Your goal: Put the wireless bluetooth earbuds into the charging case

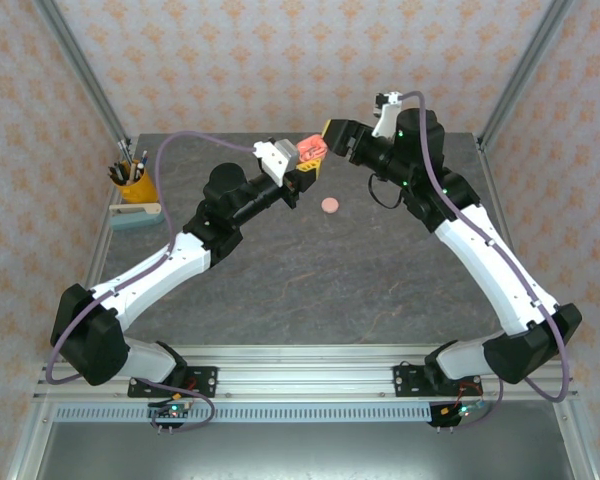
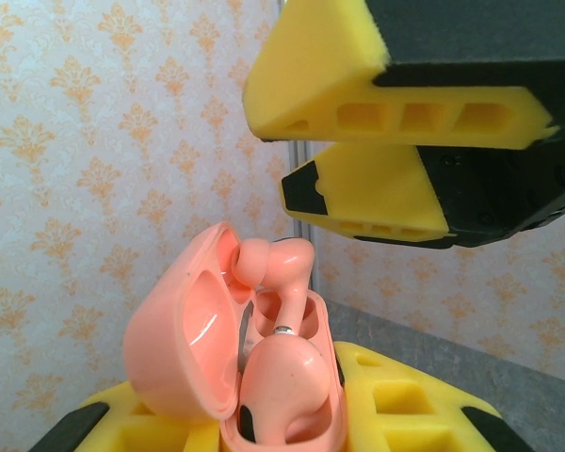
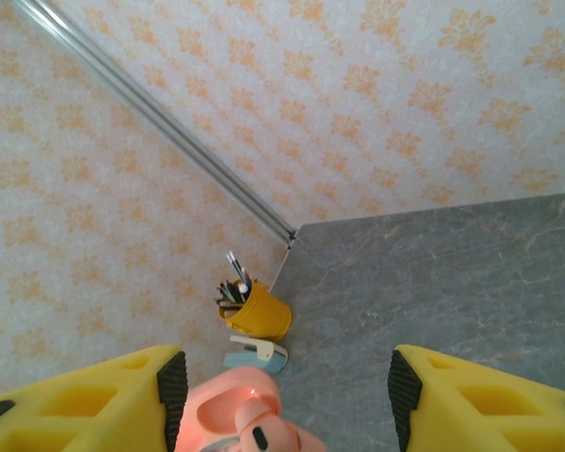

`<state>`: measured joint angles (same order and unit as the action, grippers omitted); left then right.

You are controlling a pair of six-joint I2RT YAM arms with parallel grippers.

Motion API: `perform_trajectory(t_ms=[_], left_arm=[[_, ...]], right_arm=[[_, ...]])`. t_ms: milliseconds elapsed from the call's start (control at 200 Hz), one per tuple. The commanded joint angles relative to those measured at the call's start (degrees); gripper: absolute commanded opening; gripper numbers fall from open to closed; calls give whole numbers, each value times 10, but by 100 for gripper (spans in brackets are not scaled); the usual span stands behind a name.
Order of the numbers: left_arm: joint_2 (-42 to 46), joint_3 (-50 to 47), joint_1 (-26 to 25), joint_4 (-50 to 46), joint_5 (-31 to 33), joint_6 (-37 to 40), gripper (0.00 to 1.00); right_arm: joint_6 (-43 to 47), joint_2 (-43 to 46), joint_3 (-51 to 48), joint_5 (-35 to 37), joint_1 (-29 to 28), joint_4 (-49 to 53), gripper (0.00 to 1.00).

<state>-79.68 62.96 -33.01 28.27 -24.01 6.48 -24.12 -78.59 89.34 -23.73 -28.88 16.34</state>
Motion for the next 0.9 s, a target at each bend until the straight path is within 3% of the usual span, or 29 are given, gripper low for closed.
perform_trajectory(t_ms=[0, 896], left_arm=[[2, 12, -5, 10, -6, 7, 0], [-7, 18, -5, 6, -19, -1, 0]], right_arm=[[27, 4, 30, -37, 0, 44, 58], [50, -20, 44, -72, 0, 76, 39]])
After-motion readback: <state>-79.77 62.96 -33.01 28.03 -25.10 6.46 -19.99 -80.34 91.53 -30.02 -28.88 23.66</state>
